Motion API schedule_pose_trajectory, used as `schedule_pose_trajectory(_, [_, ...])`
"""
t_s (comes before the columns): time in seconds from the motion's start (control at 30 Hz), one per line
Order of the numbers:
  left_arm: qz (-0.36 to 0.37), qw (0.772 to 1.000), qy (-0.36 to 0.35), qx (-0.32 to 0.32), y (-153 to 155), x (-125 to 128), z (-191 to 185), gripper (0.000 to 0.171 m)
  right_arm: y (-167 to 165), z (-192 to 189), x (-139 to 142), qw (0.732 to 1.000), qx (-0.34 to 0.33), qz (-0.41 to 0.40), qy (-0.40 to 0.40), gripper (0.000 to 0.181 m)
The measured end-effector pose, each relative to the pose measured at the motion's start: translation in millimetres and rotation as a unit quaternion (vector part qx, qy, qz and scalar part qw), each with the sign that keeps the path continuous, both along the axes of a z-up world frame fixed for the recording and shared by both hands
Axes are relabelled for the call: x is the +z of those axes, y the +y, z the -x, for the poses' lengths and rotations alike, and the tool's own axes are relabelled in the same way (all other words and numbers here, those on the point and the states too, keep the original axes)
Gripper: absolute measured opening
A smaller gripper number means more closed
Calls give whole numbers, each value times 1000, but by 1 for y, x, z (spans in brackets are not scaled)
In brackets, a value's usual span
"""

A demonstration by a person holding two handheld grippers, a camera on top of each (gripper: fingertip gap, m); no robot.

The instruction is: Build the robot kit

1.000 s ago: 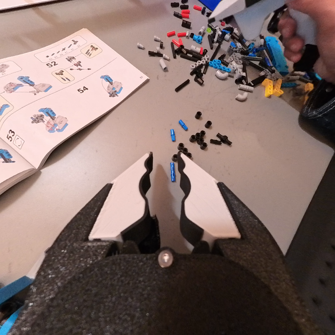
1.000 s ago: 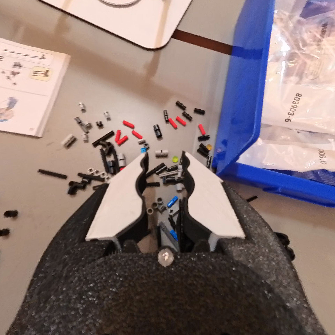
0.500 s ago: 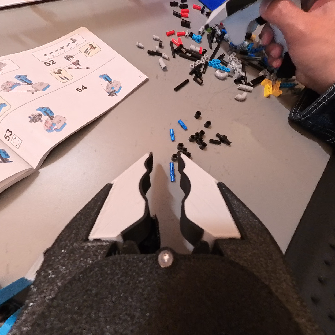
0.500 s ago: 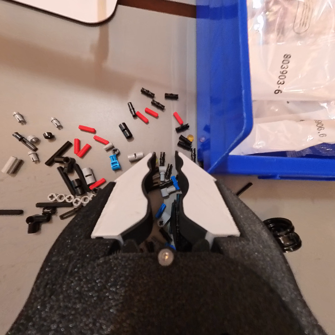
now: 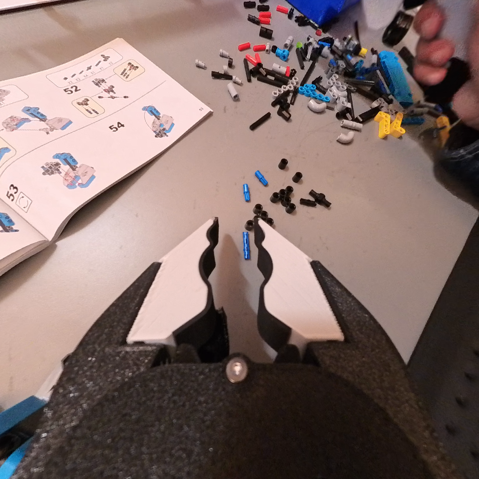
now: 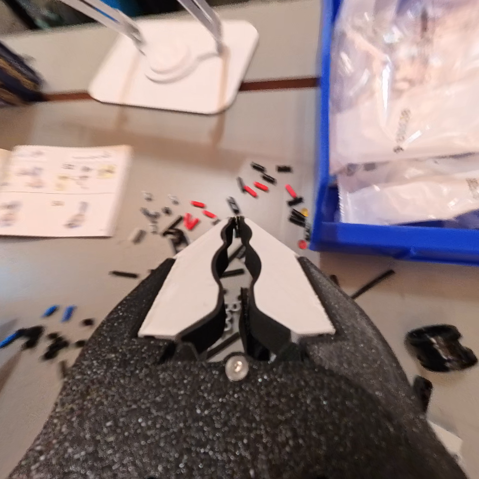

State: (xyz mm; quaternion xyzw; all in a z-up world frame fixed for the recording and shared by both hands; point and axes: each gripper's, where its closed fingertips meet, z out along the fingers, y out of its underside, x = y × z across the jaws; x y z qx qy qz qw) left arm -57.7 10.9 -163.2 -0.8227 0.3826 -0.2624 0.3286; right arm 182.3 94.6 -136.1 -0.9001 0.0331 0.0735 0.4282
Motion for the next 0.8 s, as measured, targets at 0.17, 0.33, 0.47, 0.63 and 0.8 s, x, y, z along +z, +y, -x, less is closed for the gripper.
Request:
schedule_pose_trajectory(0.17, [-2, 1000, -1, -1, -1, 1, -1, 27, -47, 96, 25, 964, 241, 14, 110, 4])
schedule_pose_trajectory(0.33, [-2, 1000, 2, -2, -1, 0, -1, 27, -114, 146, -30, 906, 410, 98, -34, 4])
schedule_pose_trajectory(0.47, [-3, 1000, 2, -2, -2, 0, -1, 27, -124, 157, -42, 893, 433, 111, -49, 4])
schedule_pose_trajectory(0.63, [-3, 1000, 2, -5, -2, 0, -1, 27, -104, 152, -30, 911, 403, 86, -22, 41])
schedule_pose_trajectory(0.8, [-1, 1000, 2, -5, -2, 0, -1, 27, -35, 83, 14, 970, 237, 17, -43, 37])
